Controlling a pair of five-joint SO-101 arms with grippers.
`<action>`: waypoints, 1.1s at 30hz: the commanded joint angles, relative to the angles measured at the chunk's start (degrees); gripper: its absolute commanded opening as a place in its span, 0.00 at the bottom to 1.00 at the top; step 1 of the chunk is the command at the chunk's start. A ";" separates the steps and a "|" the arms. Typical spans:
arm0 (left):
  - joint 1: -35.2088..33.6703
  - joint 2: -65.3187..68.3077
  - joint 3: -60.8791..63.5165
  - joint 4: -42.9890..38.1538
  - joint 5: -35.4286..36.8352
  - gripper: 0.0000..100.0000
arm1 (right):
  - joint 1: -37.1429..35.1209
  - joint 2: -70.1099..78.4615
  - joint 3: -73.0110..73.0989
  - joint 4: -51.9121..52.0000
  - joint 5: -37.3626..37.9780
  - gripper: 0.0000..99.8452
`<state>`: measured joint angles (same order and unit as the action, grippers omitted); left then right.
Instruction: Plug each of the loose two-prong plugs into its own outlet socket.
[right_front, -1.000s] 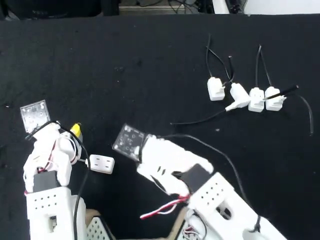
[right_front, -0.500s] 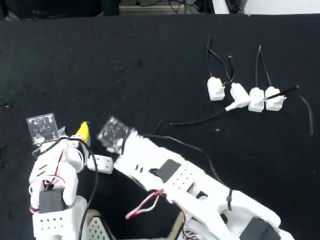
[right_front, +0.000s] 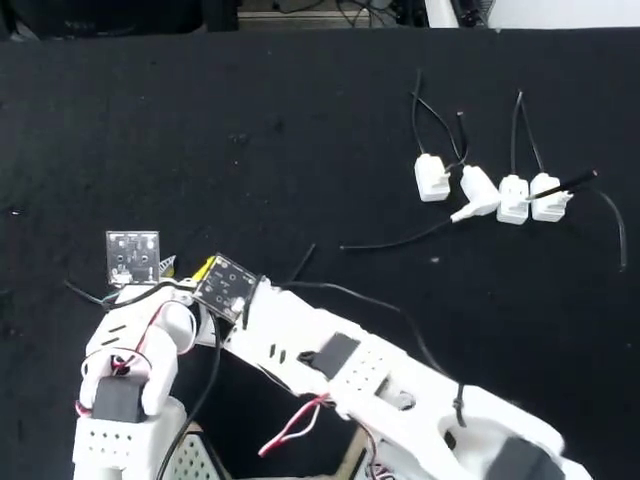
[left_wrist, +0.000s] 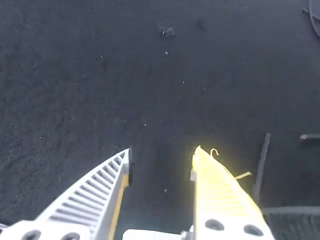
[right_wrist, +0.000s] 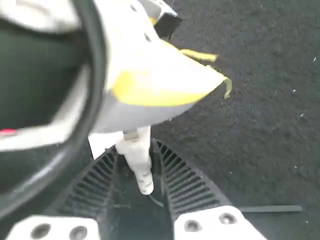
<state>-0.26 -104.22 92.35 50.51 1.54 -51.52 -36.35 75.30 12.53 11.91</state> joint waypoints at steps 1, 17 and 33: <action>0.92 -0.35 0.66 -3.16 -3.25 0.20 | -0.62 -10.24 1.45 3.25 -0.44 0.01; 0.92 -0.44 1.27 -3.52 -3.52 0.20 | -0.53 -34.07 11.74 5.19 -0.79 0.01; 4.97 -0.44 4.00 -5.27 -3.69 0.20 | 1.58 -40.31 11.82 9.49 -0.88 0.01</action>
<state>1.85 -104.92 95.69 45.58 -1.45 -51.52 -72.48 88.66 20.88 12.00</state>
